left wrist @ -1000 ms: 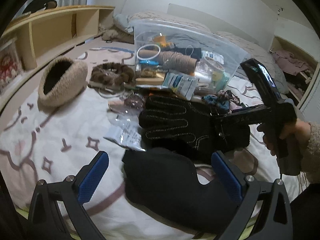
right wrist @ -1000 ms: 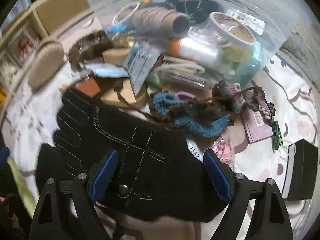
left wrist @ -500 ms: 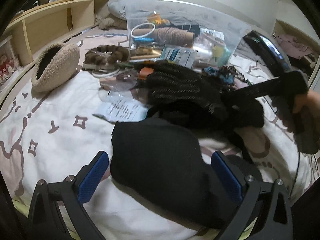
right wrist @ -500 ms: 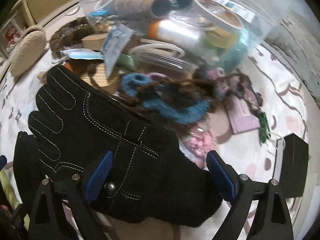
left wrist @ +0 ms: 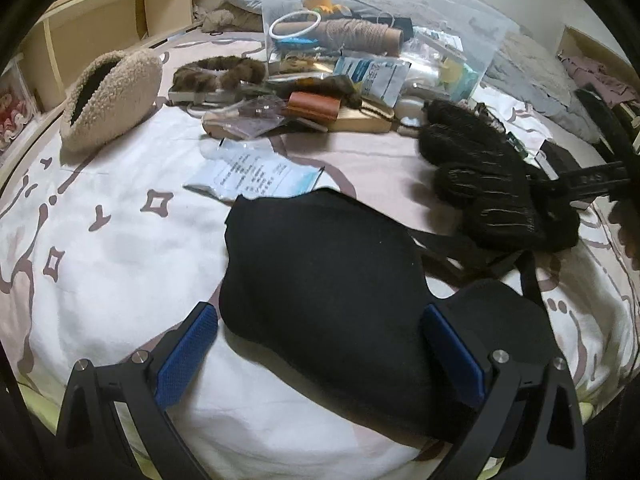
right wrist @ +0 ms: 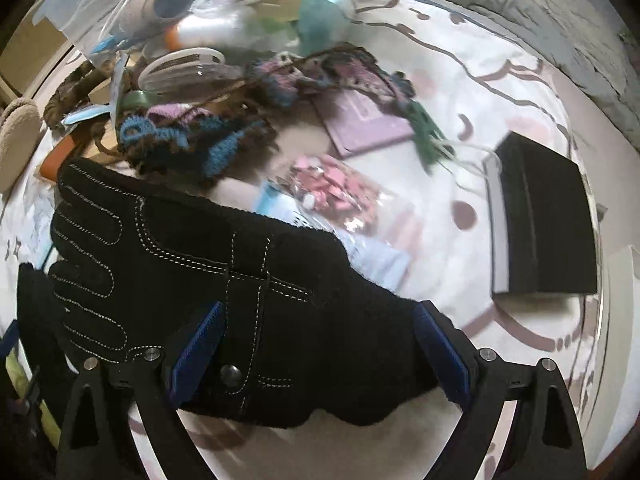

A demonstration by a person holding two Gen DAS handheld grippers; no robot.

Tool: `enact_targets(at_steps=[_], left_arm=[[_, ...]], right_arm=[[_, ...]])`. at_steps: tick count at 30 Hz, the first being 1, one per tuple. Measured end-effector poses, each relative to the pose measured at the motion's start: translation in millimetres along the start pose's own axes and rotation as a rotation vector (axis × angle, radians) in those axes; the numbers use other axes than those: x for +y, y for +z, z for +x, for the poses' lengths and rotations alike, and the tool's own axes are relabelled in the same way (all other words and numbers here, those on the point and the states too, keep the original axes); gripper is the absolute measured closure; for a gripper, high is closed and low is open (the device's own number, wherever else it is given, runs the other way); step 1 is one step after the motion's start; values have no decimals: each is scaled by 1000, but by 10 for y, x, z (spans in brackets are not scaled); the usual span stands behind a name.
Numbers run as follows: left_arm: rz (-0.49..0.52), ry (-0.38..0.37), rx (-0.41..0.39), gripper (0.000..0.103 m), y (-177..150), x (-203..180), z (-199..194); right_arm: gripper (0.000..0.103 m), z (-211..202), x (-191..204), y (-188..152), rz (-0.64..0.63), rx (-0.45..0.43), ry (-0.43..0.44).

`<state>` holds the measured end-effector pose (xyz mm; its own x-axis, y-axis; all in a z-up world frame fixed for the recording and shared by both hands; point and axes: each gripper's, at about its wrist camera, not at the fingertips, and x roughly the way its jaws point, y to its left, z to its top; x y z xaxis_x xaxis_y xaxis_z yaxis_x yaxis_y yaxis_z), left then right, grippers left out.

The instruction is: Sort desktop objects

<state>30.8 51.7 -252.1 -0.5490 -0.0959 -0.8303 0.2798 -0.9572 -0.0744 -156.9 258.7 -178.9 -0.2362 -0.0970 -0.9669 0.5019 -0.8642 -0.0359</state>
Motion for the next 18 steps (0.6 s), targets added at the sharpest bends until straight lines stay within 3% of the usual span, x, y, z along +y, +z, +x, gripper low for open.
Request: enact_targets(at_steps=[10,15,18], left_arm=[[-38,-35,62,0,22,50,68],[-144,-140,70,0,42,171,-86],[-140,-204,111,0,43,119,-120]], right_arm=[[10,-265,-93,-184,-30,-51,-55],[10,-636,134,-241,-104,-153,0],[10,-687,643,-46,-139,-173,69]])
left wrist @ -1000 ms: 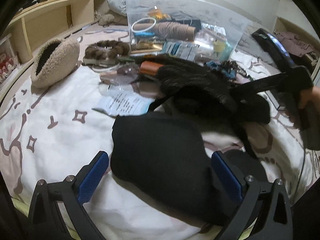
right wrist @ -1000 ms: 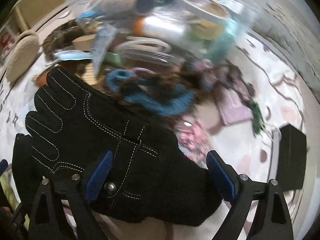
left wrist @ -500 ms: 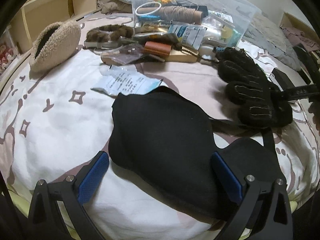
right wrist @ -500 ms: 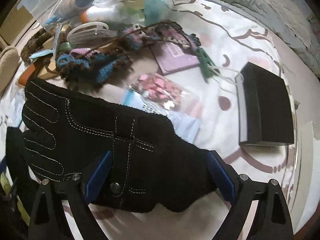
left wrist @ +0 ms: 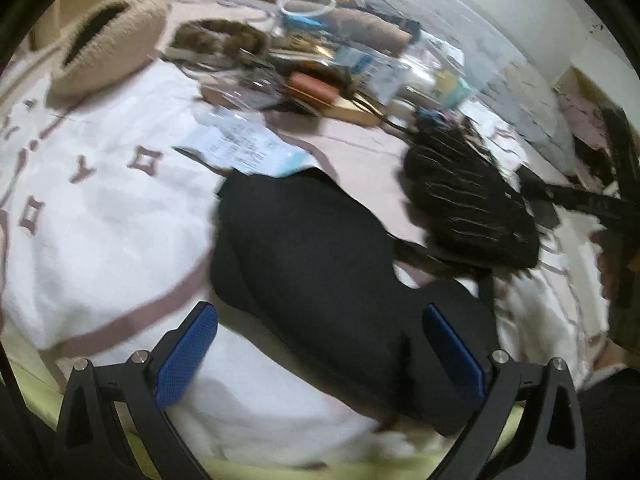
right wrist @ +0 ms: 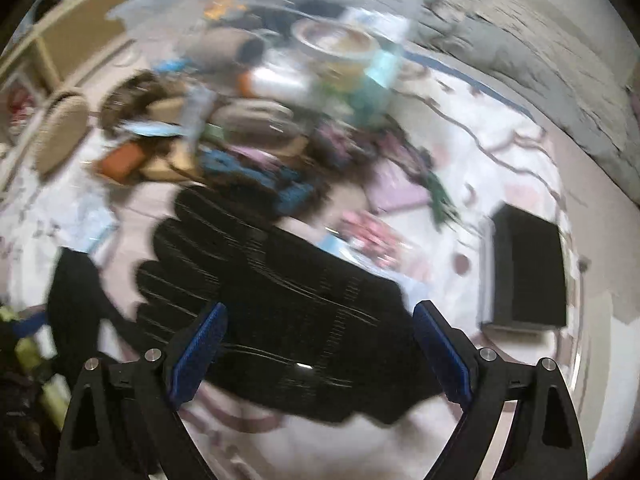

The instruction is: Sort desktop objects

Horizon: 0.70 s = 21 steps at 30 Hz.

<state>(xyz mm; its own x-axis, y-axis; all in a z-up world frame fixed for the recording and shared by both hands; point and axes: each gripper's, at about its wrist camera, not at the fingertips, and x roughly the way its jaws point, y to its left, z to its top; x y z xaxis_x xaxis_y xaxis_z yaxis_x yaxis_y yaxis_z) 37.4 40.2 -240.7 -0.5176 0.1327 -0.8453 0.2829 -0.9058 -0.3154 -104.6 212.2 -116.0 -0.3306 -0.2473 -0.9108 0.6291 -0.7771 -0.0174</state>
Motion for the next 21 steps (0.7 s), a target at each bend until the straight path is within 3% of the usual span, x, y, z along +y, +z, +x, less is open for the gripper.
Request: enact_targets(at_steps=[4,6,9,13,21], left_arm=[[40,-56,40,0,-85,-121,-33],[48,-95,69,0,-127,-165,-31],[67,-149,90,0,-176,-239,-33],[105,-156,67,0,-170,-291,-59],[21,-207,111,0,-91,-149,59]], right_arm=[[10,227,297,123,-54,47,153],[10,310,470,123,-97,86,189],[10,408,785,81,-193,138,196],[10,542,1072,40,-295,189,196],[10,647,1368,-8,-431,216,208]])
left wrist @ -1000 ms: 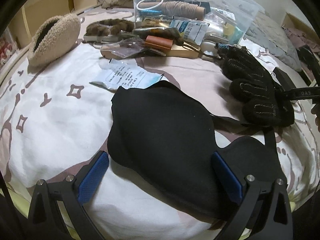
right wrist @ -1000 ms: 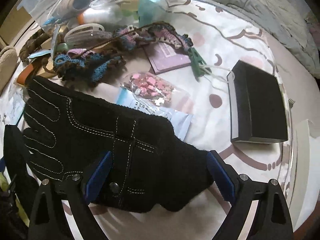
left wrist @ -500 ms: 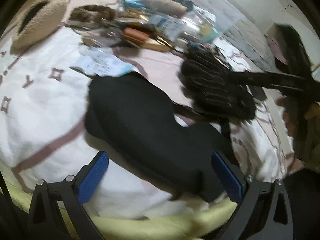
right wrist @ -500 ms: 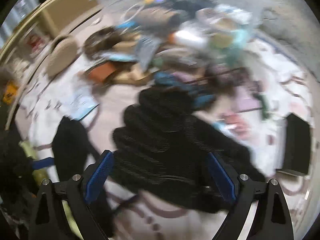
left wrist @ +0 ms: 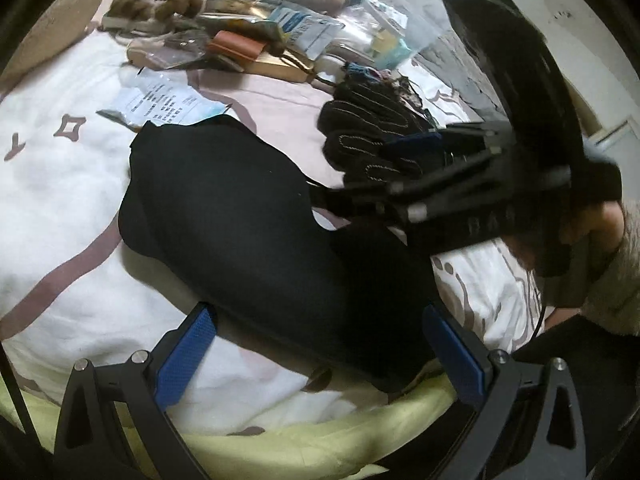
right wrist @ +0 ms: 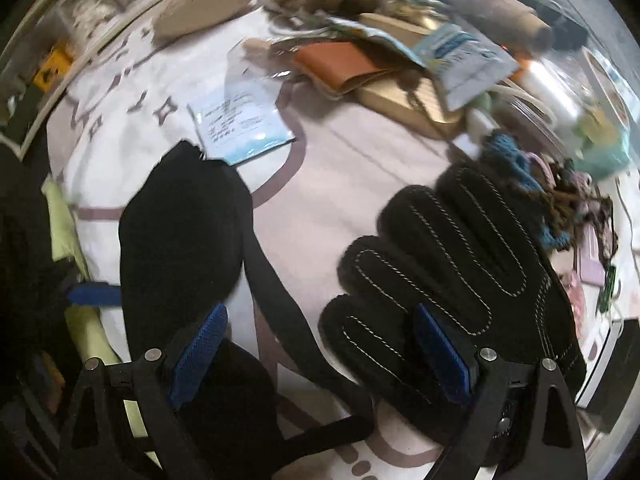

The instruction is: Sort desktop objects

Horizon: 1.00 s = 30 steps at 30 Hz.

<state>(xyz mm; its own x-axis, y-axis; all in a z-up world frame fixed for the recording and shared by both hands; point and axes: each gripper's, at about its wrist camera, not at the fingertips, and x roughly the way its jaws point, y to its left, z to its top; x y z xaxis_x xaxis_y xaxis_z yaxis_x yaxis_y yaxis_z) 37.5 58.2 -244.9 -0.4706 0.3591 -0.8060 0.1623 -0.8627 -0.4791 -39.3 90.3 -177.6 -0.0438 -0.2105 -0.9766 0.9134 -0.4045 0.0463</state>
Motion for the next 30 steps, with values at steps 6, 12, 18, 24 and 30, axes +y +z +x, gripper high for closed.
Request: enact_targets(at_steps=[6,12,18,24,30], left_arm=[[-18,17,-47,0,123,0,-18],[-10,70,-121,0,228,72,-136],[30,134,-192,0,323,110,-234],[26,165,-188,0,344,182,-216],[85,177,-197,0,243,42,-211]], right_arm=[[10,44,81,40,-38,4,-31],[10,2,50,162,-1,-14,11],[10,-29,112,351,5,-38,65],[10,-124,38,405,20,-87,54],[10,-171,-199,340,90,-145,49]])
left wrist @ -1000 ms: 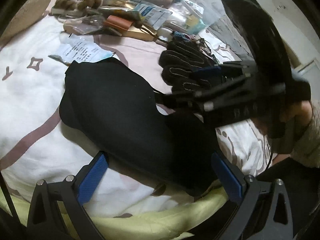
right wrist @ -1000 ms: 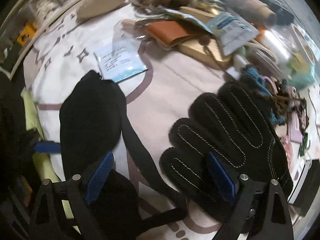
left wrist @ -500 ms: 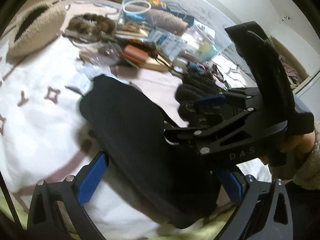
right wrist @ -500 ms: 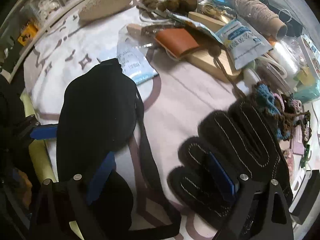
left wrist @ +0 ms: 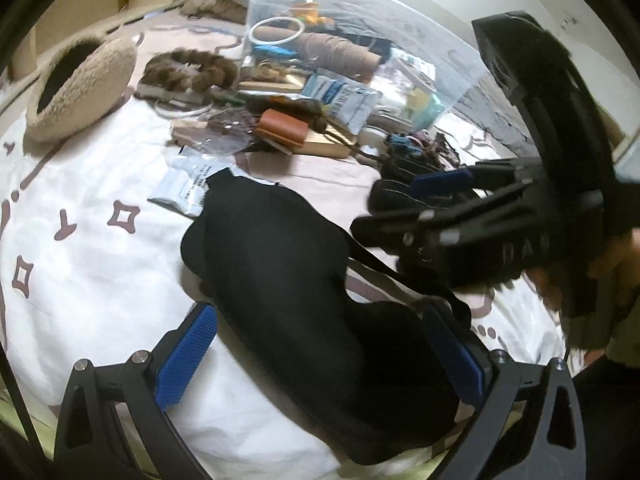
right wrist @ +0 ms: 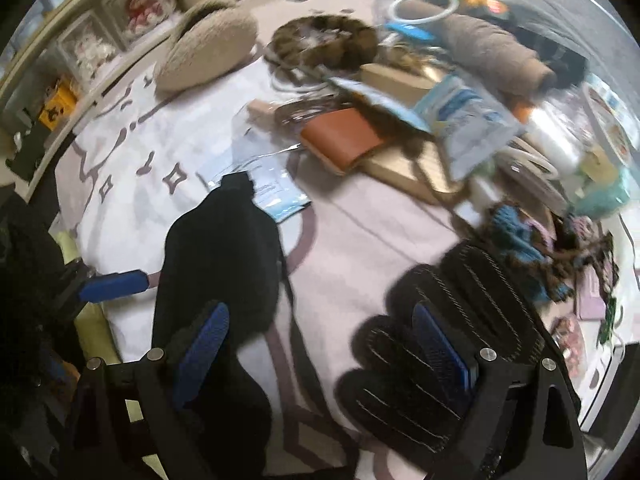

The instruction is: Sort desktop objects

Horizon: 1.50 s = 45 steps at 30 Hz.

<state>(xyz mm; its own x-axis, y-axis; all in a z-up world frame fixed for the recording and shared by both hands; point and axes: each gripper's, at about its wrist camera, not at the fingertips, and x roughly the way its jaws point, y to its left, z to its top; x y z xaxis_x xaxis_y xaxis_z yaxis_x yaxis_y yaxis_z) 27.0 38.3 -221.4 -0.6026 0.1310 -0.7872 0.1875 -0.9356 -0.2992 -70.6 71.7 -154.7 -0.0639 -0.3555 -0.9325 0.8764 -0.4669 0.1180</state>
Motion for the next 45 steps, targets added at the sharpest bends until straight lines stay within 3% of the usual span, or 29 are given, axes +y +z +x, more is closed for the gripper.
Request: enact_targets(at_steps=[8,16,19,22,31,35,37,41,45], left_arm=[[266,-36,-73,0,-307,-571,-179],[418,-36,-33,0,-498,-920,-31],[482,24,-13,0,-589,-1004,51],[524,136,9,0,-650,-986,154],[344,343,48,0,-417,-385,148],[216,376,86,0,-328,-98,134],[172,356,102,0,-307,-22,101],[133,216,83,0,-220,-60,-51],[113,173,30,0,-97,-119,-149]], right_arm=[[10,-283,-430,-229,138,-94,-25],[10,-661,-808,-461,263,-210,-59],[10,-724,-901,-515,300,-230,-55],[10,-750,-927,-527,310,-240,-53],[10,-706,-814,-480,257,-229,-62],[10,-708,-823,-470,255,-230,-75],[10,-733,-864,-473,264,-240,-79],[10,-819,-1054,-483,318,-275,-98],[10,-825,-1361,-552,445,-275,-80]])
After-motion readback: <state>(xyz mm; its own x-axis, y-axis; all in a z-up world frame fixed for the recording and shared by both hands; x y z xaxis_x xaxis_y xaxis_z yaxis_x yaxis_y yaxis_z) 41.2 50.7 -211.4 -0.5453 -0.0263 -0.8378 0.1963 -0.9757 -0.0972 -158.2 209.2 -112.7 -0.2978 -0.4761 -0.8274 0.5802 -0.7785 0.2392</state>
